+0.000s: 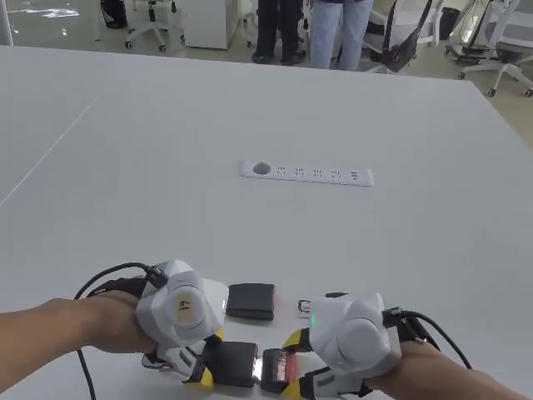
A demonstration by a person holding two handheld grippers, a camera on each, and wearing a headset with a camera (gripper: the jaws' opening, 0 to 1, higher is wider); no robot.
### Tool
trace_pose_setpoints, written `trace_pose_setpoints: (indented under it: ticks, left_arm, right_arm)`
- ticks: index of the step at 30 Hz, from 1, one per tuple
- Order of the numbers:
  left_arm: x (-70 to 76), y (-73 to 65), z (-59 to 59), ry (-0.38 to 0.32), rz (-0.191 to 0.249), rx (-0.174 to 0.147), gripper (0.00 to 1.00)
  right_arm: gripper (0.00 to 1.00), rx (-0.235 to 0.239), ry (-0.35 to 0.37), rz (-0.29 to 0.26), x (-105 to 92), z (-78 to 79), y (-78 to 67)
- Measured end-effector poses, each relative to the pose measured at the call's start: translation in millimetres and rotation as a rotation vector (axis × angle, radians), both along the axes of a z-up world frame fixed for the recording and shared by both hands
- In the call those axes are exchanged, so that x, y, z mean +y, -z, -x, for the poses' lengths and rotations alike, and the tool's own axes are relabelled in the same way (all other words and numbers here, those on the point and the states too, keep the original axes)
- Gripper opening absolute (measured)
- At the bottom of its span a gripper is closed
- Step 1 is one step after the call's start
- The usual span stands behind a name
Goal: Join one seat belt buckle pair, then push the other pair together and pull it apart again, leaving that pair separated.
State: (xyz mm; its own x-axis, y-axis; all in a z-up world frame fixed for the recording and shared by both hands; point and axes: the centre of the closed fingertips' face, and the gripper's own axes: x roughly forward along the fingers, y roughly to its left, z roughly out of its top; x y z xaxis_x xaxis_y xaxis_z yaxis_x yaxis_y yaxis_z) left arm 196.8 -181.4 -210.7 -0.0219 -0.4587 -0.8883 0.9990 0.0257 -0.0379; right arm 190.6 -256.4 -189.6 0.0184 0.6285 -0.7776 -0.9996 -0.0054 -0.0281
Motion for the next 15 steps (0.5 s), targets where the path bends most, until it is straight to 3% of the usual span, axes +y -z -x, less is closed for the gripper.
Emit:
trace_pose_setpoints:
  ticks: [1, 10, 15]
  left_arm:
    - [-0.2, 0.1, 0.5, -0.001, 0.0, 0.001, 0.3]
    - [1.1, -0.6, 1.1, -0.005, 0.0, -0.005, 0.31]
    - [2.2, -0.8, 1.4, 0.004, -0.014, -0.011, 0.31]
  right_arm:
    - [0.27, 0.002, 0.003, 0.002, -1.0, -0.1, 4.7]
    - [0.28, -0.011, -0.008, 0.018, -8.0, 0.2, 3.2]
    - [0.28, -0.015, -0.013, 0.001, -11.9, -1.8, 6.5]
